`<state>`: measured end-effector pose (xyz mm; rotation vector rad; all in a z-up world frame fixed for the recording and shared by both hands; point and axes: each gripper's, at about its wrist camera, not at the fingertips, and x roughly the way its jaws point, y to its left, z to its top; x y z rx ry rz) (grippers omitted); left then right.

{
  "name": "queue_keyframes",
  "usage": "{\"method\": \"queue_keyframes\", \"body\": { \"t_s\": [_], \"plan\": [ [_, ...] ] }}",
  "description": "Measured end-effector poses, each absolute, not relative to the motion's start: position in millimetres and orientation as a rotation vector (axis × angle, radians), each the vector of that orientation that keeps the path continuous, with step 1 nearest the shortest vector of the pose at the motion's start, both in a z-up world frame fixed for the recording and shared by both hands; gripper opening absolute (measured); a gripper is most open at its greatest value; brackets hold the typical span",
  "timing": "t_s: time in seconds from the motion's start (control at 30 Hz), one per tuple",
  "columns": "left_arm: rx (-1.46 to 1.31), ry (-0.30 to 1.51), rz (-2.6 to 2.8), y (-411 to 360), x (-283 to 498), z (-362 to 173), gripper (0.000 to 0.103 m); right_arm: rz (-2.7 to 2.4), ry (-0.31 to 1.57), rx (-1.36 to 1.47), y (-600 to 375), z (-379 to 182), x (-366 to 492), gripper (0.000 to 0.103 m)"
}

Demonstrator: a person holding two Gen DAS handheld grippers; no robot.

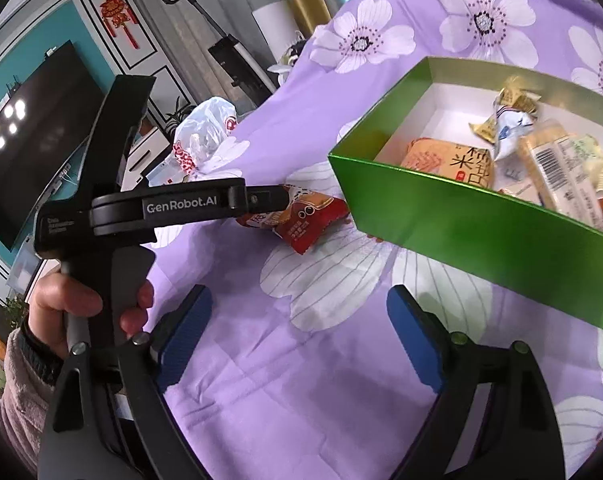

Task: Organize snacks
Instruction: 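Grasp the red snack packet with the left tool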

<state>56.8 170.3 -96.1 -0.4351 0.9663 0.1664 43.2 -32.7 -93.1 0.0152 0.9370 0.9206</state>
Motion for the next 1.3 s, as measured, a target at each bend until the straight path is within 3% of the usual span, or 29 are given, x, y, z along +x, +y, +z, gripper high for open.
{"method": "queue_keyframes", "body": {
  "t_s": [0.17,0.67,0.83,0.93,0.97,1.1,1.13,1.3],
  "plan": [
    [-0.458,0.97,0.158,175,59,-98,0.058,0.935,0.967,0.035,-18,-101,56,0.078],
    [-0.487,0.972,0.107,185,57,-103,0.049,0.905,0.993,0.106,13,-113,77,0.066],
    [-0.482,0.966,0.092,185,58,-104,0.048,0.884,0.994,0.104,14,-114,80,0.051],
    [-0.467,0.965,0.083,184,59,-105,0.039,0.878,0.995,0.083,15,-115,80,0.043],
    [-0.471,0.966,0.066,182,59,-105,0.028,0.879,0.995,0.076,16,-115,80,0.043],
    [-0.473,0.971,0.046,179,60,-105,0.027,0.882,0.986,0.033,19,-114,80,0.042],
    [-0.483,0.973,0.041,180,60,-105,0.027,0.897,0.986,0.03,19,-114,80,0.034],
    [-0.537,0.979,0.007,185,57,-107,0.027,0.9,0.98,-0.019,22,-115,80,0.034]
  ]
}}
